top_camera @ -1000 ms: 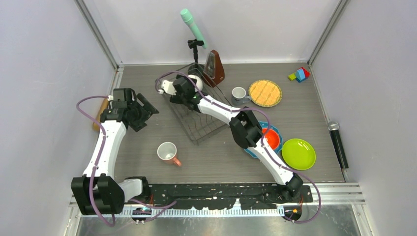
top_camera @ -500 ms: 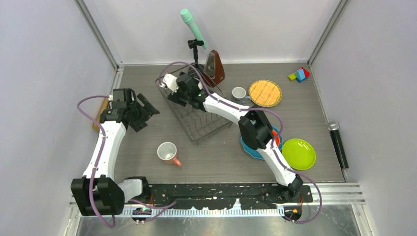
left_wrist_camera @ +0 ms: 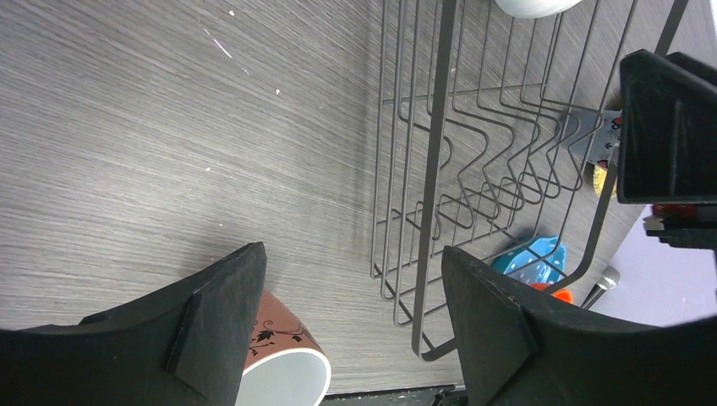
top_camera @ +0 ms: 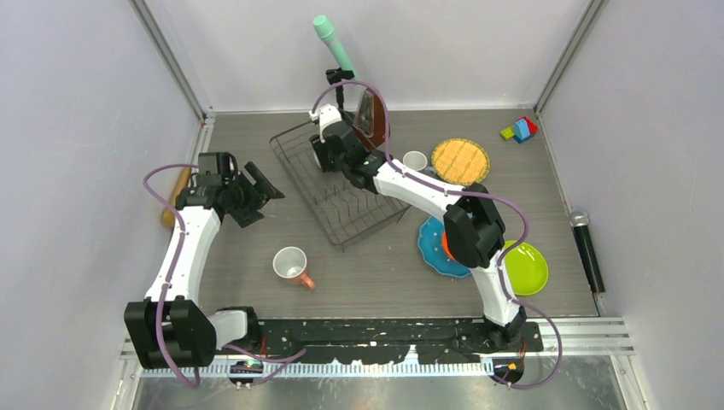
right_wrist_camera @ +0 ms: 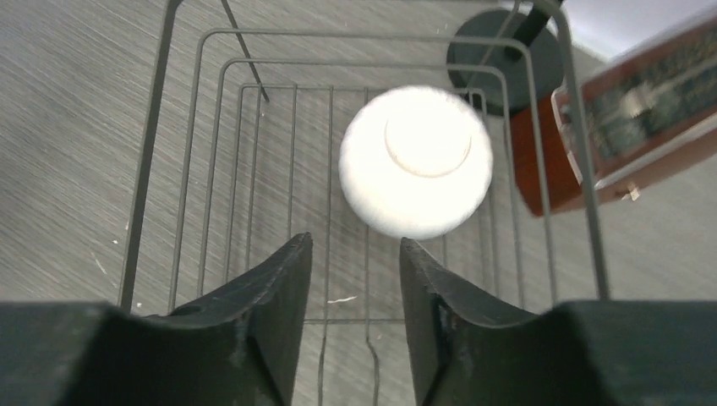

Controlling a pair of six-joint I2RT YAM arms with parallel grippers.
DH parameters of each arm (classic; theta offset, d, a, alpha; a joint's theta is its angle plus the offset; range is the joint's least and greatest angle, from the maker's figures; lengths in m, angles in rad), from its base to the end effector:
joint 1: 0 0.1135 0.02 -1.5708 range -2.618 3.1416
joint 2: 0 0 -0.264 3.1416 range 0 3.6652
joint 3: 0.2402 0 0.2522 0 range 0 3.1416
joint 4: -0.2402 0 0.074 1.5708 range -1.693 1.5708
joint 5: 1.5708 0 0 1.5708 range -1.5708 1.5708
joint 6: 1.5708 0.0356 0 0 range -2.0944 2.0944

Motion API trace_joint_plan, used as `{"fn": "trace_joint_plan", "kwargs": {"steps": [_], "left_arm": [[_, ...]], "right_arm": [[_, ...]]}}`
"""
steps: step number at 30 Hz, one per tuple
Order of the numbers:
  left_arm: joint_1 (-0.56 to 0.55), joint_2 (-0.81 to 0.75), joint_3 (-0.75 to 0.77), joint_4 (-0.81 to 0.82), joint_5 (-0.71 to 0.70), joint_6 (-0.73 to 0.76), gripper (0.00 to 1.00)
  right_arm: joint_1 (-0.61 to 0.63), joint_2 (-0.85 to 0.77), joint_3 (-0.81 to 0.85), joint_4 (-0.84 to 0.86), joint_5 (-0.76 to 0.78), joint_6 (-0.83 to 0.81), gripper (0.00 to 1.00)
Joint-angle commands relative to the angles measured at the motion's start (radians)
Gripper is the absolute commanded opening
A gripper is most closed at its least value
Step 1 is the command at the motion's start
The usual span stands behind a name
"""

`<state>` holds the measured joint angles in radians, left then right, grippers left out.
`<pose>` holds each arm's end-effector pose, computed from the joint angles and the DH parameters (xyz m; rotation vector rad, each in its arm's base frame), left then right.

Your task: Load the mixed dishes into the dish rack

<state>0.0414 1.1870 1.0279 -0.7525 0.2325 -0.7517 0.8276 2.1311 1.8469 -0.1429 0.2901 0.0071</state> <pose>0.2392 0.0017 0.2928 -0.8879 2.3834 -0.5806 0.3530 0.3691 0.2813 -0.6187 1.8889 0.2520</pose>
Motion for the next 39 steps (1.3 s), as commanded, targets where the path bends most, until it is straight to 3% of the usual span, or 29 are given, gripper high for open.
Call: {"fn": "trace_joint_plan", "kwargs": {"steps": [1,5,7,25,39], "left_arm": [[0.005,-0.02,-0.003,0.045,0.033,0.006,0.78],[0.005,-0.029,-0.015,0.047,0.036,0.006,0.78],[0.006,-0.03,-0.021,0.048,0.037,0.006,0.78],[0.005,0.02,-0.022,0.057,0.054,0.028,0.77],[0.006,0.019,0.083,-0.116,0.034,0.153,0.77]], "right_arm": [[-0.01,-0.047,-0.03,0.037,0.015,0.226,0.46],[-0.02,-0.013,-0.012,0.026,0.039,0.273,0.32],[-0.033,0.006,-0.002,0.019,0.045,0.292,0.3],[-0.086,0.188,0.142,-0.003,0.032,0.315,0.3],[-0.123,0.318,0.353,-0.042,-0.022,0.316,0.33]]}}
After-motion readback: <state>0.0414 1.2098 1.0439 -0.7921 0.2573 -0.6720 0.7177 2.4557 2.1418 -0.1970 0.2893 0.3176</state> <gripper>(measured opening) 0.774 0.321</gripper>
